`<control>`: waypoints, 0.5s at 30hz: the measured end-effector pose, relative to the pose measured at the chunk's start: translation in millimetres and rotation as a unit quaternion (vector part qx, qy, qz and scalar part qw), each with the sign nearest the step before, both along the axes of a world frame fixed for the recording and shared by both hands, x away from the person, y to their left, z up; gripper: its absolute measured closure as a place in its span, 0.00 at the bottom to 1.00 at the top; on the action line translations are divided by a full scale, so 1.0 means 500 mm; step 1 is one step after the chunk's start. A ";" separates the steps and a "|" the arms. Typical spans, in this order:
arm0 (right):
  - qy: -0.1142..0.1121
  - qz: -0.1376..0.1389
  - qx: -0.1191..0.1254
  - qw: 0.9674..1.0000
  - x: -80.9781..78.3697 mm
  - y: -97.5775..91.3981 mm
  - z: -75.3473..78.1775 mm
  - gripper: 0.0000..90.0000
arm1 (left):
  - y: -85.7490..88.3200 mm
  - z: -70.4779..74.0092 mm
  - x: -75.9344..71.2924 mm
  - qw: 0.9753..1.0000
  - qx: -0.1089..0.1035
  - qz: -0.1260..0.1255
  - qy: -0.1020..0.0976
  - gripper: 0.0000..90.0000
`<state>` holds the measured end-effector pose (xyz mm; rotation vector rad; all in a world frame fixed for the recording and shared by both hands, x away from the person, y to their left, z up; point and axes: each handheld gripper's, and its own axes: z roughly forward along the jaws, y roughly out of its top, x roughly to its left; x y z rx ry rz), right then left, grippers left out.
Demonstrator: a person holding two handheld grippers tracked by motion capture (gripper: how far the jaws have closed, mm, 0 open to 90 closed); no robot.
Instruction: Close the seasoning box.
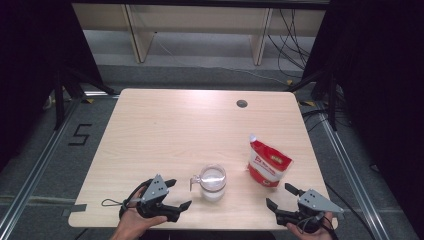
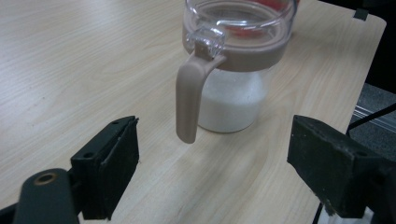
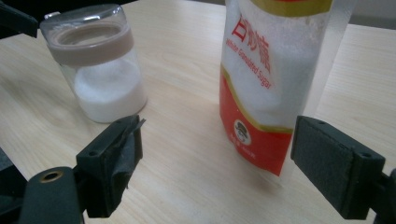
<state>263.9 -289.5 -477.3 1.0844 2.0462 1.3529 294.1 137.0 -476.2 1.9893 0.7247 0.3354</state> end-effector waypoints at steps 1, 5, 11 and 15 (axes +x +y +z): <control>0.012 -0.002 0.007 1.000 -0.003 0.002 0.001 0.19 | -0.001 -0.004 -0.002 1.000 -0.011 0.005 0.006 0.18; 0.009 -0.001 -0.007 1.000 0.000 -0.003 -0.001 0.20 | 0.006 -0.009 -0.007 1.000 -0.002 0.010 0.004 0.18; 0.016 0.002 -0.014 1.000 0.002 -0.009 -0.003 0.20 | 0.010 -0.020 -0.015 1.000 0.012 0.008 0.003 0.18; 0.021 0.006 -0.028 0.999 0.003 -0.011 -0.006 0.21 | 0.013 -0.025 -0.017 1.000 0.015 0.007 0.006 0.18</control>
